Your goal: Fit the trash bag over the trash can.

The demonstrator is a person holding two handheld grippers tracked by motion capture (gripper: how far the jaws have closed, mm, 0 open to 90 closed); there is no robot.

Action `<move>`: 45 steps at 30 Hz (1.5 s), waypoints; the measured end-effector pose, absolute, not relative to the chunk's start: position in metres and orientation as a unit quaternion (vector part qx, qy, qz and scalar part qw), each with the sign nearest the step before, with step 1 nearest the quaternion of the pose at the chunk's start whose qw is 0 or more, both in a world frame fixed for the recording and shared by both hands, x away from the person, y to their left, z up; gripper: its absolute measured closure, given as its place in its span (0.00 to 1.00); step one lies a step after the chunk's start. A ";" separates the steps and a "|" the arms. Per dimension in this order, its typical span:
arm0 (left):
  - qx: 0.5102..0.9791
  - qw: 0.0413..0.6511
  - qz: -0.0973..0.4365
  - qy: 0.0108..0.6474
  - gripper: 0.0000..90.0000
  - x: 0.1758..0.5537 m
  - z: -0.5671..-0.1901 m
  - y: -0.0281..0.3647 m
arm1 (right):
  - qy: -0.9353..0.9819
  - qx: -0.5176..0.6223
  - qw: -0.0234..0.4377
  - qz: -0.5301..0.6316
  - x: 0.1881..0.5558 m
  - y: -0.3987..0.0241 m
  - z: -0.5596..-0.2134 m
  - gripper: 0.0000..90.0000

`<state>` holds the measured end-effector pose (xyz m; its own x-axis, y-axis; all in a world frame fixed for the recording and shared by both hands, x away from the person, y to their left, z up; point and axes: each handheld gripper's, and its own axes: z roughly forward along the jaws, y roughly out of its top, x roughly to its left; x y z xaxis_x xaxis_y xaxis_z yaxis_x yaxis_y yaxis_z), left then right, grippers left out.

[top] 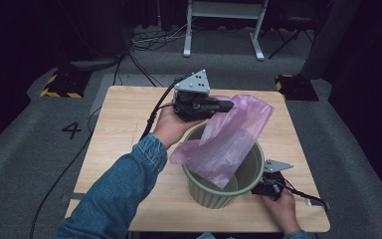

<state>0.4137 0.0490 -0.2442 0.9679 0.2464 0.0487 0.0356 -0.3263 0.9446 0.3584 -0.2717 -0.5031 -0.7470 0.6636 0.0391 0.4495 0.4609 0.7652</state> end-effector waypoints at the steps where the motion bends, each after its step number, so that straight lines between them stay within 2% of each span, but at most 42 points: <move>1: 0.810 0.573 0.090 0.089 0.99 0.414 -0.246 0.051 | 0.844 0.330 0.134 0.401 0.358 -0.272 -0.503 0.44; 27: 0.822 0.554 0.065 0.115 0.99 0.405 -0.293 0.072 | 0.844 0.330 0.134 0.401 0.358 -0.272 -0.503 0.44; 45: 0.860 0.498 0.058 0.092 0.98 0.379 -0.317 0.076 | 0.843 0.333 0.133 0.400 0.359 -0.272 -0.503 0.42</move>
